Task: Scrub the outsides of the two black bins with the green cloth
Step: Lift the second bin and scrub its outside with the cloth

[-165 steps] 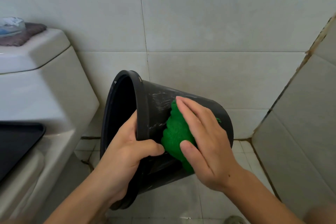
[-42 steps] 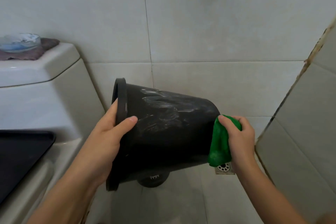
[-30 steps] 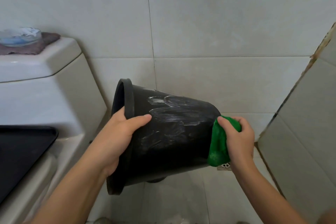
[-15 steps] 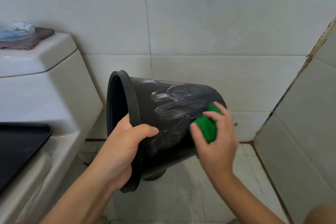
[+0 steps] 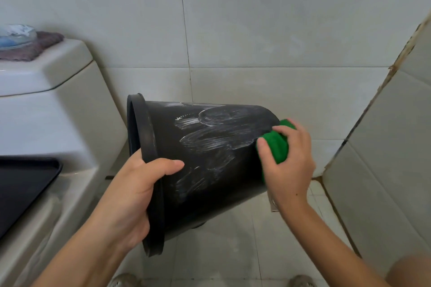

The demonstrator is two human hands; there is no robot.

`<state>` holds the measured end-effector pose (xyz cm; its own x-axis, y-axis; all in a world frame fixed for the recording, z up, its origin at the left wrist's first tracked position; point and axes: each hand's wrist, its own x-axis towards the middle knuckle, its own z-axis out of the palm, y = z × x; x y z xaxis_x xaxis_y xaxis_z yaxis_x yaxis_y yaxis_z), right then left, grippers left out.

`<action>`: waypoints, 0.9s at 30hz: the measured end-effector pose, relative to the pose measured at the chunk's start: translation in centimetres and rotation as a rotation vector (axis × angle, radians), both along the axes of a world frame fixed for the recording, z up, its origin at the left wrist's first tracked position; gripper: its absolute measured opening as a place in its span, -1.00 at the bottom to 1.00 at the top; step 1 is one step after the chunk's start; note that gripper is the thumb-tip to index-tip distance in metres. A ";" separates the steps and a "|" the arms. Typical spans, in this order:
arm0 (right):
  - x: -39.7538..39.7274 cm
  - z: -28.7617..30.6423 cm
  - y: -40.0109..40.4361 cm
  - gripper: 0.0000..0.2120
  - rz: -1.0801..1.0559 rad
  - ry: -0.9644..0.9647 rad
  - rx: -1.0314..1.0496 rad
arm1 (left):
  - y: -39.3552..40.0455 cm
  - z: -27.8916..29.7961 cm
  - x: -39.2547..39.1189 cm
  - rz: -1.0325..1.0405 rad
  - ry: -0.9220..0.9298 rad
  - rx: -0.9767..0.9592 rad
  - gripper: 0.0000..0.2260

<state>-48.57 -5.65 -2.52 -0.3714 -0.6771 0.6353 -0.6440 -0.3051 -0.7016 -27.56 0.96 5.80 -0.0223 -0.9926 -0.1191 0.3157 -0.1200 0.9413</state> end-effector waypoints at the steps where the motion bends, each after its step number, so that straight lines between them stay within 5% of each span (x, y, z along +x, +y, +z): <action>1: 0.9 -0.2 0.6 -0.60 0.031 0.064 -0.046 | 0.0 -0.1 -0.1 0.005 -0.001 0.004 -0.73; 7: 1.9 -0.3 2.4 -0.69 0.307 0.379 -0.319 | 0.1 0.6 -0.1 -0.030 0.029 -0.008 -0.75; 13: -1.3 1.5 -0.6 -0.61 0.027 -0.025 -0.008 | 0.4 0.7 0.5 -0.041 -0.036 -0.078 -0.69; 23: 0.6 2.3 1.2 -0.68 0.270 0.329 -0.183 | 0.8 0.5 -0.1 -0.088 -0.082 -0.072 -0.73; 27: -2.1 3.5 -0.7 -0.69 0.176 0.121 -0.019 | 1.1 0.6 0.4 -0.159 -0.141 -0.144 -0.65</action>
<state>-50.65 -6.40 0.95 -0.1692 -0.7124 0.6810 -0.6588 -0.4322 -0.6158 -27.16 2.07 6.38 -0.1730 -0.9849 0.0104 0.1684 -0.0191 0.9855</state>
